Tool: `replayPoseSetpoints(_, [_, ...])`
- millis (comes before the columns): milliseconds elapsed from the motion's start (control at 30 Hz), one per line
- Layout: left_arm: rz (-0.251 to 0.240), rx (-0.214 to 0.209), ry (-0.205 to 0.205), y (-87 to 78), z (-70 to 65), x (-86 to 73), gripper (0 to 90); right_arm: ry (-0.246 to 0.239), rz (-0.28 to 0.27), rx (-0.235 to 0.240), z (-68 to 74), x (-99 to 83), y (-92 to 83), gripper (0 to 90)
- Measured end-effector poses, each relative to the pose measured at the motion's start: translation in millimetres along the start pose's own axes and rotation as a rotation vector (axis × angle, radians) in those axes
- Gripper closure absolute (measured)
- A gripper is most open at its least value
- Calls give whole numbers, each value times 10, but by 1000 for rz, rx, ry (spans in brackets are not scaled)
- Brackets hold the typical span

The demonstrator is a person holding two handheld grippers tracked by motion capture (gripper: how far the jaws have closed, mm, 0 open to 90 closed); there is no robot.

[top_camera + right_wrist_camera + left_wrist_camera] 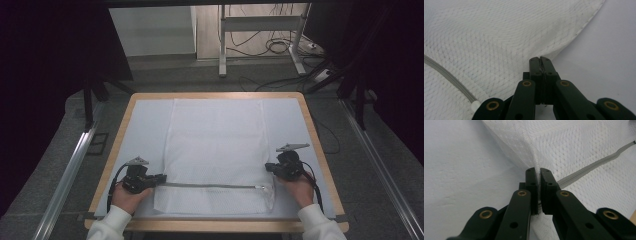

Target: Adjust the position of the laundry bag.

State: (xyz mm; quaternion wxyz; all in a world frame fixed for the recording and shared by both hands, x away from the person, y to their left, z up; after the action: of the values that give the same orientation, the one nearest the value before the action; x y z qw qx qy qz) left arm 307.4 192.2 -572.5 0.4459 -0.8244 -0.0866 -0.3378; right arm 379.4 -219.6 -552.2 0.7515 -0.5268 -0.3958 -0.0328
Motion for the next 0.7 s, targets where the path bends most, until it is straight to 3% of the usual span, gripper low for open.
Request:
replayPoseSetpoints(600, [0, 7, 4, 0, 1, -17, 847, 6, 5, 0, -21, -26, 23, 878])
replayPoseSetpoints(700, [-3, 23, 15, 2, 2, -24, 800, -1, 6, -4, -24, -27, 25, 861])
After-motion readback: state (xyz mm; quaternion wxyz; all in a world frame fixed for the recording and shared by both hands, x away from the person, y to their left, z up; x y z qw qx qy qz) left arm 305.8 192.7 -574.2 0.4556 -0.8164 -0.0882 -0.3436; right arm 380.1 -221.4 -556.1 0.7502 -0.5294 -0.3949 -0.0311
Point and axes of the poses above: each handheld gripper's, and its own axes: y roughly forward along the jaws, x roughly out of its top, z roughly to its left, the point moved 6 cm from there along y, roughly forward along the jaws, and after that the axes turned 1 degree about -x, right-handed, at the moved point
